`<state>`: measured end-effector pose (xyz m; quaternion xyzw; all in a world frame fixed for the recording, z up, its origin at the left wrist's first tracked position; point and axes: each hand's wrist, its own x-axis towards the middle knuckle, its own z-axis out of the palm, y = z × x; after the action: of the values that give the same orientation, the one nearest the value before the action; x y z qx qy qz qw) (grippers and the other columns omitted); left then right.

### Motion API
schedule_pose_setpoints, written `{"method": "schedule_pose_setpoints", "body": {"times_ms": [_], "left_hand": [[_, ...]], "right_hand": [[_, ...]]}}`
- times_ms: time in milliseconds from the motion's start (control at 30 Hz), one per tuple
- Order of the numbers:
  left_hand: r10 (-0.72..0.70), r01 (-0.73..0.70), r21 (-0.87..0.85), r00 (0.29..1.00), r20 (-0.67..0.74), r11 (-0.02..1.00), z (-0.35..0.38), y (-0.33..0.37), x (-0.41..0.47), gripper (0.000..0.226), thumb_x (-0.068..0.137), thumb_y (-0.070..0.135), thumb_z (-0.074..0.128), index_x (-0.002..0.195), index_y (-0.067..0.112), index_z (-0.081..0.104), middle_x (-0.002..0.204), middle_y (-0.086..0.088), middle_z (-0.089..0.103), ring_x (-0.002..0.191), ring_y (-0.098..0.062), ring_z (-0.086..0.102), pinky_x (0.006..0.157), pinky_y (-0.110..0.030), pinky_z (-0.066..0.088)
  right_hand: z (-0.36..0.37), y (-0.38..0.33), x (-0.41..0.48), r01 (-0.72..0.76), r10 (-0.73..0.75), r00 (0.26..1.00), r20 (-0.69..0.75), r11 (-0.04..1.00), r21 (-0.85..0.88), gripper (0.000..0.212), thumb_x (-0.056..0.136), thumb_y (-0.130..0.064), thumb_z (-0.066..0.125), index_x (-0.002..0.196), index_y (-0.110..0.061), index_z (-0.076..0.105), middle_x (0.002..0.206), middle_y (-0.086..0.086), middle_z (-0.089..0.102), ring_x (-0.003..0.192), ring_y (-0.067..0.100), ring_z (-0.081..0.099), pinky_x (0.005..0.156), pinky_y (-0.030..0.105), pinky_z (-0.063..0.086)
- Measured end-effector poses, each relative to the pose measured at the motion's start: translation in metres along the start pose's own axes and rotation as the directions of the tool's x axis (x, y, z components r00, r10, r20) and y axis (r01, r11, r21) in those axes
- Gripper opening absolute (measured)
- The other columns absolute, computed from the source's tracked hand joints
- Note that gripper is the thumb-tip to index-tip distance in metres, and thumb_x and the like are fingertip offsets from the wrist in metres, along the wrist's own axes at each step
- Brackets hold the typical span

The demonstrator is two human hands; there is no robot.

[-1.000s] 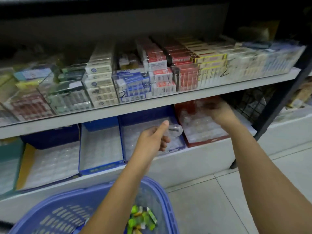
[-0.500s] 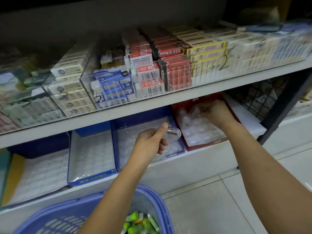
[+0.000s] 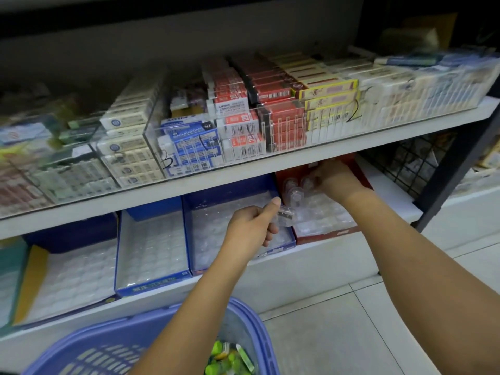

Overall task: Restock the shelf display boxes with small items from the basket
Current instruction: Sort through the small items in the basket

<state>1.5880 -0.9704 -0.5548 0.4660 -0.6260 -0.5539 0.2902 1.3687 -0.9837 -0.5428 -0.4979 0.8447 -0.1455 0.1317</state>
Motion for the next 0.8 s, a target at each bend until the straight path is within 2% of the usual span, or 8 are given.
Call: {"method": "schedule_pose_setpoints", "body": {"times_ms": [167, 233, 300, 400, 500, 600, 667, 800], "left_hand": [[-0.036, 0.038, 0.037, 0.998, -0.056, 0.999, 0.006, 0.006, 0.003, 0.045, 0.085, 0.056, 0.057, 0.067, 0.015, 0.064, 0.051, 0.006, 0.06, 0.047, -0.01, 0.052, 0.053, -0.025, 0.045], [-0.041, 0.046, 0.057, 0.996, -0.084, 0.997, 0.006, 0.01, 0.006, 0.048, 0.083, 0.058, 0.057, 0.067, 0.014, 0.064, 0.049, 0.006, 0.059, 0.046, -0.01, 0.051, 0.054, -0.025, 0.045], [-0.027, 0.034, 0.066, 0.995, -0.097, 0.997, 0.007, 0.016, 0.012, 0.053, 0.082, 0.06, 0.057, 0.07, 0.009, 0.066, 0.053, 0.001, 0.059, 0.045, -0.012, 0.05, 0.056, -0.026, 0.046], [-0.004, 0.013, 0.084, 0.994, -0.111, 0.996, 0.013, 0.027, 0.018, 0.055, 0.08, 0.062, 0.057, 0.068, 0.009, 0.066, 0.056, -0.002, 0.06, 0.046, -0.015, 0.05, 0.059, -0.028, 0.045], [0.038, -0.032, 0.075, 0.995, -0.087, 0.997, 0.023, 0.038, 0.022, 0.048, 0.084, 0.056, 0.056, 0.055, 0.019, 0.063, 0.048, 0.003, 0.062, 0.043, -0.011, 0.053, 0.059, -0.027, 0.048], [0.154, -0.155, 0.134, 0.988, 0.02, 0.979, 0.034, 0.034, 0.017, 0.038, 0.094, 0.045, 0.049, 0.068, 0.027, 0.069, 0.074, -0.004, 0.073, 0.071, -0.018, 0.068, 0.074, -0.033, 0.055], [0.273, -0.327, 0.413, 0.944, 0.185, 0.85, 0.042, 0.019, 0.008, 0.025, 0.096, 0.036, 0.047, 0.106, 0.023, 0.066, 0.108, -0.008, 0.069, 0.096, -0.022, 0.063, 0.085, -0.029, 0.049], [0.237, -0.578, 0.692, 0.813, 0.531, 0.433, 0.061, -0.021, -0.011, 0.059, 0.097, 0.025, 0.045, 0.149, 0.01, 0.022, 0.157, -0.009, 0.02, 0.144, -0.022, 0.019, 0.116, -0.025, 0.011]], "right_hand": [[-0.004, 0.004, -0.026, 0.069, -0.073, 0.99, -0.123, 0.997, -0.037, 0.026, 0.091, -0.018, 0.056, 0.115, -0.01, 0.064, 0.118, 0.011, 0.063, 0.108, 0.026, 0.057, 0.088, 0.026, 0.043], [-0.013, 0.002, -0.041, 0.133, -0.099, 0.979, -0.176, 0.971, 0.196, 0.025, 0.084, -0.016, 0.068, 0.109, -0.013, 0.066, 0.107, 0.004, 0.067, 0.098, 0.016, 0.061, 0.079, 0.019, 0.043], [-0.026, -0.01, -0.062, 0.267, -0.264, 0.961, -0.08, 0.82, 0.507, 0.031, 0.072, -0.012, 0.079, 0.1, -0.019, 0.068, 0.095, -0.008, 0.07, 0.084, 0.0, 0.063, 0.072, 0.013, 0.049], [-0.031, -0.029, -0.081, 0.391, -0.459, 0.888, 0.006, 0.764, 0.513, 0.038, 0.066, -0.006, 0.08, 0.099, -0.021, 0.07, 0.089, -0.01, 0.07, 0.08, -0.004, 0.063, 0.069, 0.011, 0.052], [-0.033, -0.028, -0.08, 0.406, -0.408, 0.906, -0.113, 0.76, 0.508, 0.032, 0.066, 0.0, 0.079, 0.091, -0.017, 0.069, 0.086, -0.005, 0.07, 0.076, -0.005, 0.063, 0.07, 0.009, 0.051], [-0.032, -0.006, -0.067, 0.36, -0.3, 0.933, -0.198, 0.784, 0.507, 0.025, 0.068, -0.006, 0.08, 0.085, -0.019, 0.068, 0.084, -0.005, 0.07, 0.077, 0.004, 0.064, 0.073, 0.016, 0.052], [-0.025, 0.013, -0.054, 0.32, -0.224, 0.942, -0.249, 0.824, 0.468, 0.023, 0.07, -0.01, 0.079, 0.089, -0.018, 0.068, 0.083, -0.005, 0.069, 0.075, 0.008, 0.063, 0.065, 0.007, 0.047], [0.001, 0.036, -0.036, 0.265, -0.151, 0.949, -0.277, 0.858, 0.439, 0.028, 0.075, -0.009, 0.075, 0.097, -0.022, 0.063, 0.088, -0.003, 0.066, 0.079, 0.014, 0.062, 0.071, 0.017, 0.048]]}}
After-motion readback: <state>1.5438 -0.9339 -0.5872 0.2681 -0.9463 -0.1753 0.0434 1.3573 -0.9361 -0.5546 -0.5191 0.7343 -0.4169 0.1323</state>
